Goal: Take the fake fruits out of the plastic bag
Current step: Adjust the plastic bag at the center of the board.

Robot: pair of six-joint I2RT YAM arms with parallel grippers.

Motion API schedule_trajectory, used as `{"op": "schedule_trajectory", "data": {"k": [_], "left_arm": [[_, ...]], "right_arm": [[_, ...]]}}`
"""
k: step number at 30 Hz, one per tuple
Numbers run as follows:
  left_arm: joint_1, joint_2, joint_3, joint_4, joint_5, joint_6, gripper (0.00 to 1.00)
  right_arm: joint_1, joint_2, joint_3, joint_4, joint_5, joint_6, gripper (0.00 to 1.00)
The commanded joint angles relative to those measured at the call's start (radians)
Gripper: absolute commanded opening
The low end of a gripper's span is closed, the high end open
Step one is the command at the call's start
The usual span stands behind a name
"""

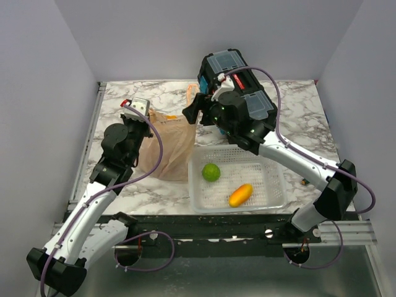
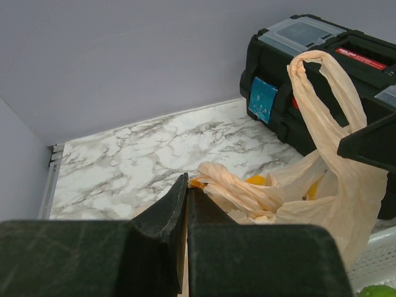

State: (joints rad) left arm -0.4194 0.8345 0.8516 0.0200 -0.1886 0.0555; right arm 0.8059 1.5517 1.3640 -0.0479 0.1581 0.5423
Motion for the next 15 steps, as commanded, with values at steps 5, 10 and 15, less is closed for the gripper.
{"op": "schedule_trajectory", "data": {"k": [5,10,15], "left_arm": [[-0.013,-0.006,0.041,-0.018,-0.012,-0.078,0.00],[-0.019,0.002,0.043,-0.018,-0.021,-0.084,0.00],[-0.019,-0.007,0.032,-0.014,-0.038,-0.078,0.00]], "right_arm": [[0.062,0.140,0.307,-0.349,0.417,0.000,0.98],[0.102,0.270,0.493,-0.505,0.566,0.046,1.00],[0.114,0.369,0.600,-0.527,0.566,0.013,0.95]]}}
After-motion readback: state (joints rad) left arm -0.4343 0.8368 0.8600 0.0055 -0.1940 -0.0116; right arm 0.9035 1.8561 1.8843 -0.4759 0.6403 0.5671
